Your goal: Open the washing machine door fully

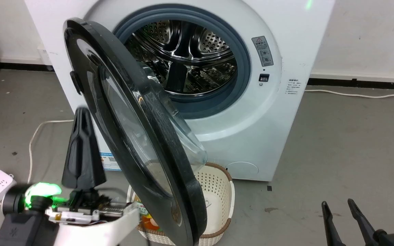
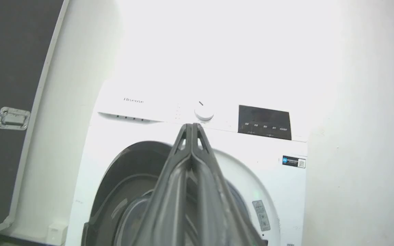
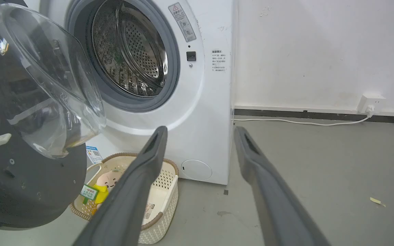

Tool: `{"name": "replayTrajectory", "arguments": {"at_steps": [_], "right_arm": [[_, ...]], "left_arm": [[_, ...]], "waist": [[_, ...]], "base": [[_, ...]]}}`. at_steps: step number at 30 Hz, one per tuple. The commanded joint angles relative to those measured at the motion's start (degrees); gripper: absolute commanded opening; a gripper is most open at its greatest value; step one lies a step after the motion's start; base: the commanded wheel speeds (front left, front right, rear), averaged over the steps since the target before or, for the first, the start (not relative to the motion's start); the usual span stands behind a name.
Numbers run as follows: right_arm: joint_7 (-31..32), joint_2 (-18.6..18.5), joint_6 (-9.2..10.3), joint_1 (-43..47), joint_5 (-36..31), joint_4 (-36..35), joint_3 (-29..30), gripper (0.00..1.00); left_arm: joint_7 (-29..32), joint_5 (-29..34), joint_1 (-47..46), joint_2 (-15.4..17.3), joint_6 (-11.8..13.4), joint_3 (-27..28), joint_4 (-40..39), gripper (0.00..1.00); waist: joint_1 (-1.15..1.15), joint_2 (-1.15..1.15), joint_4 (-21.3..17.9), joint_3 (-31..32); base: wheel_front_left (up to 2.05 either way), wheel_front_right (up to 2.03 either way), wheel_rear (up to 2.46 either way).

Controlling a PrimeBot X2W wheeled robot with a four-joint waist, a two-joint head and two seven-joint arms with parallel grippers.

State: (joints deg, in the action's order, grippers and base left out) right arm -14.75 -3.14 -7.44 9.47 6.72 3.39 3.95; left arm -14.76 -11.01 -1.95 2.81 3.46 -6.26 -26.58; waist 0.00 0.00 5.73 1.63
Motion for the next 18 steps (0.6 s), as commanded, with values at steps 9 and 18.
{"name": "replayTrajectory", "arguments": {"at_steps": [9, 18], "right_arm": [[-0.24, 0.25, -0.05, -1.28, 1.24, 0.78, -0.18, 1.00], [-0.25, 0.26, -0.05, -1.13, 1.82, 1.57, 0.58, 1.00]], "left_arm": [[1.06, 1.95, -1.15, 0.07, -0.65, -12.16, 2.29, 0.00], [5.72, -0.55, 1.76, 0.07, -0.86, -22.86, 8.39, 0.00]], "waist": [[0.00, 0.00, -1.08, 0.61], [0.00, 0.00, -0.72, 0.05]], "base": [[0.00, 0.00, 0.00], [0.00, 0.00, 0.00]]}}
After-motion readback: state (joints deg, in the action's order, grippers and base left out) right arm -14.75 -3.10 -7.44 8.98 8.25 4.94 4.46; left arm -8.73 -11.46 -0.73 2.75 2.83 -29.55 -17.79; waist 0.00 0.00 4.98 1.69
